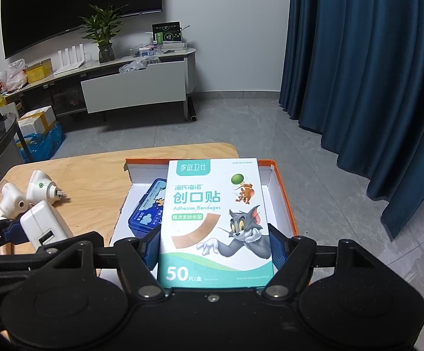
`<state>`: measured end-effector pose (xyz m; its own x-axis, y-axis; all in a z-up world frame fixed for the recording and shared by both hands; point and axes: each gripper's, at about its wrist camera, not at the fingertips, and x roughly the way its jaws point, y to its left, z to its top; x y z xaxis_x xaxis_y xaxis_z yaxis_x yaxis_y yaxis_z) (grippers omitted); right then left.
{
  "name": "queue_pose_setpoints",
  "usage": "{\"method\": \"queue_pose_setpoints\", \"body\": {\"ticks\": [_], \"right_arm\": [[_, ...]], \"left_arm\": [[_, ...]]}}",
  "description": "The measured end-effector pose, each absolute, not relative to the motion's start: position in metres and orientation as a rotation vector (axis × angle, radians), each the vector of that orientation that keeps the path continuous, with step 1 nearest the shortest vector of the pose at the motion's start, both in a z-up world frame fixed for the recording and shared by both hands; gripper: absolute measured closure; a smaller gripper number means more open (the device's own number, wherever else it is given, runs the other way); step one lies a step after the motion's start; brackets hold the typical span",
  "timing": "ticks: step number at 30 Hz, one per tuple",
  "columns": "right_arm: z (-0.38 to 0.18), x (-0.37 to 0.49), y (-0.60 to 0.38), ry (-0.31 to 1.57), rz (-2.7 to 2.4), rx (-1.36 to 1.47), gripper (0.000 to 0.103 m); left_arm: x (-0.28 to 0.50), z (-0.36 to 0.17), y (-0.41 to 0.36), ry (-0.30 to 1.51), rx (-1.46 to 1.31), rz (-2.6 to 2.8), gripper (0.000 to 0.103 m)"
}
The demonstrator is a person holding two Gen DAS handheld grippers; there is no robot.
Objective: Organize rigid objects
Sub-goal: 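Lower the white charger and bandage box into the lid and open both tools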
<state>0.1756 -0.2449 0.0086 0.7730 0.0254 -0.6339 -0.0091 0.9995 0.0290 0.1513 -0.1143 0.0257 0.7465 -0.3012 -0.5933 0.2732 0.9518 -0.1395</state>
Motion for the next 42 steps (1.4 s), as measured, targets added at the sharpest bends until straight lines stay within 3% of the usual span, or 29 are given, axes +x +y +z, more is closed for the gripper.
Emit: {"method": "queue_pose_setpoints", "body": {"ticks": [42], "right_arm": [[-0.016, 0.235, -0.269, 0.795, -0.009, 0.065, 0.019]], "left_arm": [[0.180, -0.002, -0.156, 0.734, -0.006, -0.398, 0.046]]}}
